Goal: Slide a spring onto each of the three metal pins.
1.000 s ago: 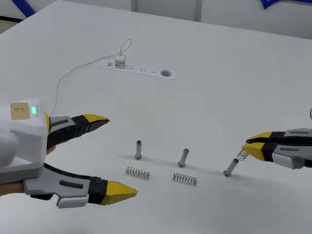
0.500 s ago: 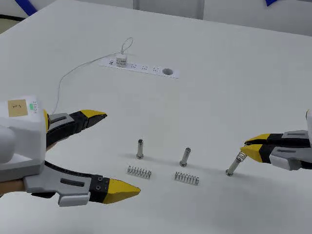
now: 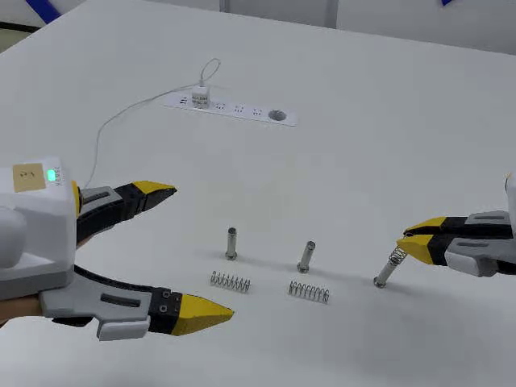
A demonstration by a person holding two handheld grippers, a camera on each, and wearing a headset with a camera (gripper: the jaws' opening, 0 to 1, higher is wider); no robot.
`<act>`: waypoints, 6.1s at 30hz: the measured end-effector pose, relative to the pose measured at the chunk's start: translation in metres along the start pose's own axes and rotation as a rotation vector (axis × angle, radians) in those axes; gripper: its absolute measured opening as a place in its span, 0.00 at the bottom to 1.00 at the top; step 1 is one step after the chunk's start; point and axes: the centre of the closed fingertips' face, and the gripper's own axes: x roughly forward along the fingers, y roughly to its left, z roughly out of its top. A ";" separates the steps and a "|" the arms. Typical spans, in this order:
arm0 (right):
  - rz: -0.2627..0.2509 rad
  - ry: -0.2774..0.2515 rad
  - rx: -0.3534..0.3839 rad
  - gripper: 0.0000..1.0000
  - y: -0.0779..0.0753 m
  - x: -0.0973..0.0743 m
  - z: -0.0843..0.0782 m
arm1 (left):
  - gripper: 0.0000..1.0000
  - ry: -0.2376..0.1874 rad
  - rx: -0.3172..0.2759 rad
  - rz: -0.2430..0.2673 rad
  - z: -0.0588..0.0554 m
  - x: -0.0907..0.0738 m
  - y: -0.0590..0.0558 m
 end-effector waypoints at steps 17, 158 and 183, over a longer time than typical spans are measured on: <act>-0.002 0.055 -0.018 0.11 0.002 0.023 -0.023 | 1.00 -0.009 -0.015 0.015 0.001 -0.003 0.004; 0.233 0.101 -0.461 0.10 0.145 -0.002 0.065 | 0.69 0.023 0.075 -0.205 0.024 0.022 -0.057; 0.290 0.111 -0.568 0.10 0.173 -0.015 0.057 | 0.34 0.028 0.112 -0.297 0.024 0.033 -0.085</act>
